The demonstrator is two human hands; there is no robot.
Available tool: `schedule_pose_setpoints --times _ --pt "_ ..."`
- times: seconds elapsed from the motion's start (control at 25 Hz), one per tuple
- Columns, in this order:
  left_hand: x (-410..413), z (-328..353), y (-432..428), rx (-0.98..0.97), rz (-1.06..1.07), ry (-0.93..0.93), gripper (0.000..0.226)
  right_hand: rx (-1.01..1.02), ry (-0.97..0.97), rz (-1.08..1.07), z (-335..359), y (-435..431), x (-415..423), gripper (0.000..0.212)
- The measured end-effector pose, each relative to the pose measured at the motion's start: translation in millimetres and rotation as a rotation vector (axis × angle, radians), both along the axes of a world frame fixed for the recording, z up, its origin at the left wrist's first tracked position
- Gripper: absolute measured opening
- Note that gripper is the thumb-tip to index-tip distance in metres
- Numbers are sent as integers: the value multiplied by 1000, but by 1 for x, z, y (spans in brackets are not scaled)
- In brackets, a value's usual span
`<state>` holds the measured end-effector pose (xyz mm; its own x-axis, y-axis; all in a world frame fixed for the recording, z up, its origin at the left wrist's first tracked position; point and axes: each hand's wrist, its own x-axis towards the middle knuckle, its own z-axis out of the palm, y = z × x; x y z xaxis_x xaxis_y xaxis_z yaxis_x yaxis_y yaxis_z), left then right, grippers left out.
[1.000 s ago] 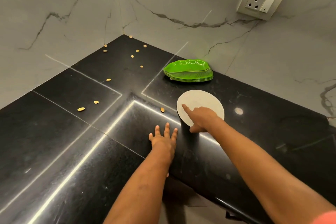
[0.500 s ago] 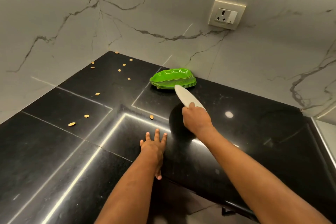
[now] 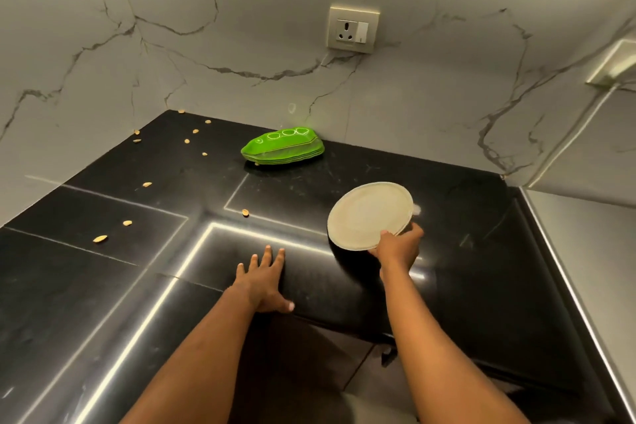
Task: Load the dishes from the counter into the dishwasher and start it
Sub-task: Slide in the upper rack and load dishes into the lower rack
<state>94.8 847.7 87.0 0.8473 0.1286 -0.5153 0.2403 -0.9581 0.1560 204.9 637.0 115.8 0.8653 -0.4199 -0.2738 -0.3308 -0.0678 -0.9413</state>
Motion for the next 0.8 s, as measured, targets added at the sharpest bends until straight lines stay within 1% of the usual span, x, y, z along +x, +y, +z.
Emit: schedule_pose_setpoints --times 0.08,0.16,0.28,0.52,0.68,0.8 --pt "-8 3 -28 -42 41 -121 111 126 37 4 -8 -19 -13 33" --pt "-17 7 -53 -8 75 -236 105 192 40 35 -13 -36 -27 27" --pt "-43 12 -94 44 108 -306 103 271 56 94 -12 -68 -52 22" --pt "-104 12 -154 96 182 -364 101 316 80 169 -12 -129 -115 25" --pt "-158 11 -195 121 189 -343 101 347 84 204 -17 -165 -163 19" --pt "-198 12 -213 125 203 -324 102 346 113 221 -22 -183 -197 24"
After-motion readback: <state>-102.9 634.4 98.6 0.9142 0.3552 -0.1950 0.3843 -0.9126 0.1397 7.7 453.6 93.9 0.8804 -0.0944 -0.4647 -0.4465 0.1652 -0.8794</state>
